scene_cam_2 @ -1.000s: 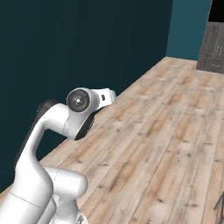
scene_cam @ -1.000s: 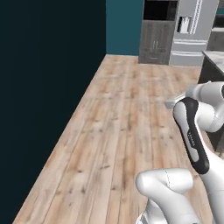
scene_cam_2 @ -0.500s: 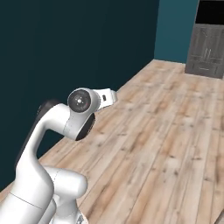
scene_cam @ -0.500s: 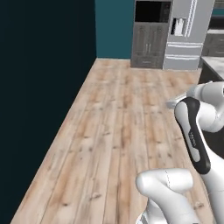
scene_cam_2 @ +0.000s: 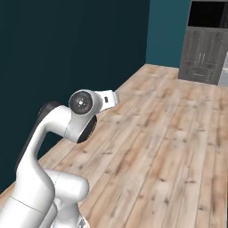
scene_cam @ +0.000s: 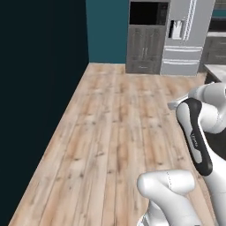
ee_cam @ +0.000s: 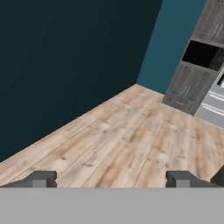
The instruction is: Take the smaller bowl and place it next to the appetizer plate on the dining counter , and place the larger bowl next to the plate with cooked food.
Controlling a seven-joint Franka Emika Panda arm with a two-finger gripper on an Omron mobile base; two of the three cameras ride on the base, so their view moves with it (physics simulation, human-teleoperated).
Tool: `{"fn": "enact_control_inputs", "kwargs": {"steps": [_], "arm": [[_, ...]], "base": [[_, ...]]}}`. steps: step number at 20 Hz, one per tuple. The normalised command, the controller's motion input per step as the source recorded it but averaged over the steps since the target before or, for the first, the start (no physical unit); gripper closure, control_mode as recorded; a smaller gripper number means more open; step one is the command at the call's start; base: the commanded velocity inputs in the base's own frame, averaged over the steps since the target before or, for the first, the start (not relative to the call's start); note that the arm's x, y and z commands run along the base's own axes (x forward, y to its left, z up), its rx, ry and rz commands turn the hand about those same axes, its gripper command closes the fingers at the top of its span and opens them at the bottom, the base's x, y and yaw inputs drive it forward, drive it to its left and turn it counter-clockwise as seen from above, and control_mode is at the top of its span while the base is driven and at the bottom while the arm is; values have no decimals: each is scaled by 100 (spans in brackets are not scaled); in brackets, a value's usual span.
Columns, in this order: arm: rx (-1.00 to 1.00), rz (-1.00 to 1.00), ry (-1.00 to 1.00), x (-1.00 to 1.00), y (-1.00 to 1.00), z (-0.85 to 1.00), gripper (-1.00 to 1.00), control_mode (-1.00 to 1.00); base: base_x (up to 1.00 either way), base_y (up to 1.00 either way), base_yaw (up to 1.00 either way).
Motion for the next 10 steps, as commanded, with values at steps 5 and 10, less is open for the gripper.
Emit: {"fn": "enact_control_inputs", "kwargs": {"steps": [5, 10], "arm": [[0, 0, 0, 0, 0, 0, -100, 100], [0, 0, 0, 0, 0, 0, -100, 100]], "base": [[100, -38, -11], [100, -44, -10]]}}
